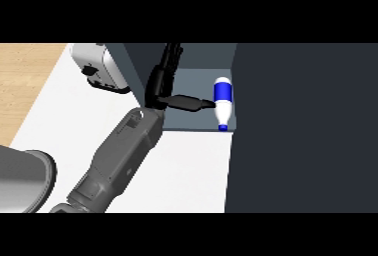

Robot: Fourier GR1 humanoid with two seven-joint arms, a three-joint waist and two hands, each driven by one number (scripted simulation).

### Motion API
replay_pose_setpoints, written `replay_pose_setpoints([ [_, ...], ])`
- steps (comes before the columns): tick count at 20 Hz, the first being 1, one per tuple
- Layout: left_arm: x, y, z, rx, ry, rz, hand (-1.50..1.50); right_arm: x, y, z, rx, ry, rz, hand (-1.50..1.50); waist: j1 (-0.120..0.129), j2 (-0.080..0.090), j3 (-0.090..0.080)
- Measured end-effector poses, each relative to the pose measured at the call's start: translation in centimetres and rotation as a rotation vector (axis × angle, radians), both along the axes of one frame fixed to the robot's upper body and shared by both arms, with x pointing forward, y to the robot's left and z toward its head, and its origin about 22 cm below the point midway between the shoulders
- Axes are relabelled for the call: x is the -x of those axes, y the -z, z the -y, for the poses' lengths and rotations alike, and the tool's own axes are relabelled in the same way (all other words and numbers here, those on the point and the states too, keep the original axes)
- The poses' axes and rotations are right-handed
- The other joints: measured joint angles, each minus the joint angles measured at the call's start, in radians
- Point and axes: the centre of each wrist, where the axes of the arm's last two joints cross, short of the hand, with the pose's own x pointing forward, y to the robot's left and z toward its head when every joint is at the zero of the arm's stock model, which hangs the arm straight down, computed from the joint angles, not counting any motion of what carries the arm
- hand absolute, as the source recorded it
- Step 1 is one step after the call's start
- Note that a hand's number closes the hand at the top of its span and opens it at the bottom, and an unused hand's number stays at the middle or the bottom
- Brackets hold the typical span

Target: Pick up the bottled water, place it into the cabinet and close the cabinet

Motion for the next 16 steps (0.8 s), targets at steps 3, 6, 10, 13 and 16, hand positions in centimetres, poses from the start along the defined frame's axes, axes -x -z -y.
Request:
replay_pose_setpoints([
  [3, 1.4, 0.1, 0.2, 0.032, 0.025, -0.019, -1.50, 0.1, -0.3, 0.3, 0.000, 0.002, -0.003, -1.50, 0.012, -0.004, 0.000],
  [6, 3.3, 0.3, 0.0, 0.081, 0.038, -0.031, -1.50, 0.1, -0.3, -0.1, 0.003, 0.002, -0.005, -1.50, 0.023, -0.008, 0.000],
  [10, 7.0, 0.7, -1.0, 0.137, 0.017, -0.033, -1.50, 0.1, -0.8, -0.3, 0.005, -0.001, -0.001, -1.50, 0.029, -0.010, -0.001],
  [13, 10.2, 0.2, -2.4, 0.169, 0.017, -0.042, -1.50, 0.3, -1.1, -0.3, 0.018, -0.012, 0.004, -1.50, 0.026, -0.009, -0.002],
  [16, 13.7, -0.7, -3.2, 0.190, 0.034, -0.054, -1.50, 0.5, -1.4, -0.1, 0.052, -0.050, 0.020, -1.50, 0.016, -0.005, -0.002],
])
